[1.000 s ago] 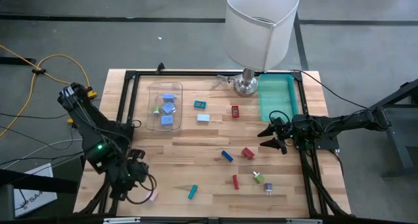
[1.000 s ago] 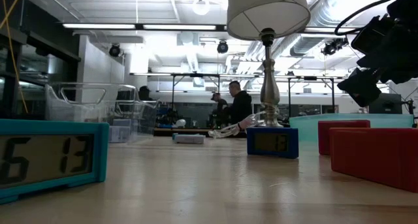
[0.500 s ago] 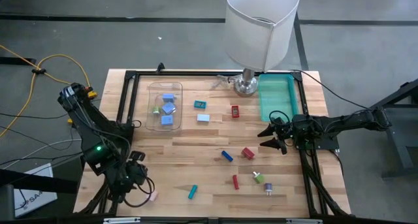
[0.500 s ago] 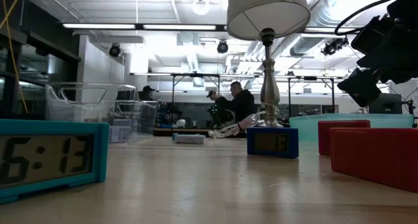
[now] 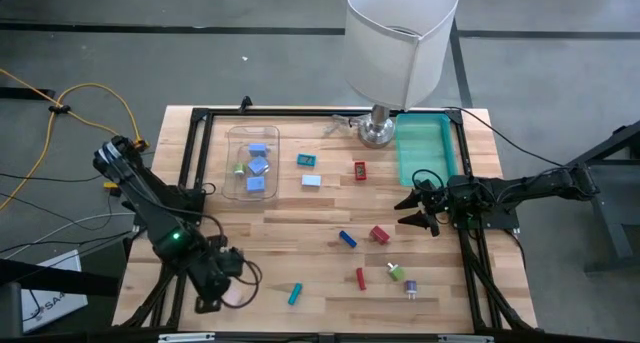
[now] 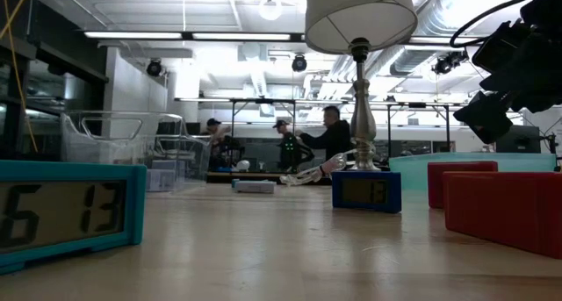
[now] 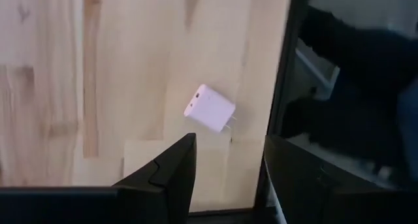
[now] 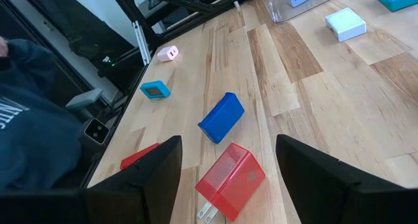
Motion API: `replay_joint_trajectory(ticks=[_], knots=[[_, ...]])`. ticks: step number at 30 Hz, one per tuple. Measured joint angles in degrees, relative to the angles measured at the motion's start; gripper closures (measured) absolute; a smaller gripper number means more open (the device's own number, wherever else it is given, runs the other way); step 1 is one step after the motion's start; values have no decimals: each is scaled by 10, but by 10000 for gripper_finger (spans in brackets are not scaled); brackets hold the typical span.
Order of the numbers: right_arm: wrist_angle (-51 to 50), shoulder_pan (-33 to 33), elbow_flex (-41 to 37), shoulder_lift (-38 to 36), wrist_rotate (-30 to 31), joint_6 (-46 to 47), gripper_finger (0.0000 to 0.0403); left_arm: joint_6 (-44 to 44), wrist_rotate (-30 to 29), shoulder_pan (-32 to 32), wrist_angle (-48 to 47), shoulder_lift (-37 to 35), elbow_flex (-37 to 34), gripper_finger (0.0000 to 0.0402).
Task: Pick & Place Office items
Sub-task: Put the pink charger adapter into the transparent bin
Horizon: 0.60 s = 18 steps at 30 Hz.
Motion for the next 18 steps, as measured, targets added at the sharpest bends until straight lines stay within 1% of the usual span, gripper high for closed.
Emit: replay_joint_trajectory(ticks=[4,7,11,18], knots=[[0,0,0,0,0,0,167,-90,-1,3,0,4,0,227],[0,0,0,0,0,0,167,-149,-20,-5,0,4,0,227],[0,0,0,0,0,0,167,-226,-54,-30,1,7,0,227],[0,0,0,0,0,0,167,-345,-88,-69,6,25,0,227]])
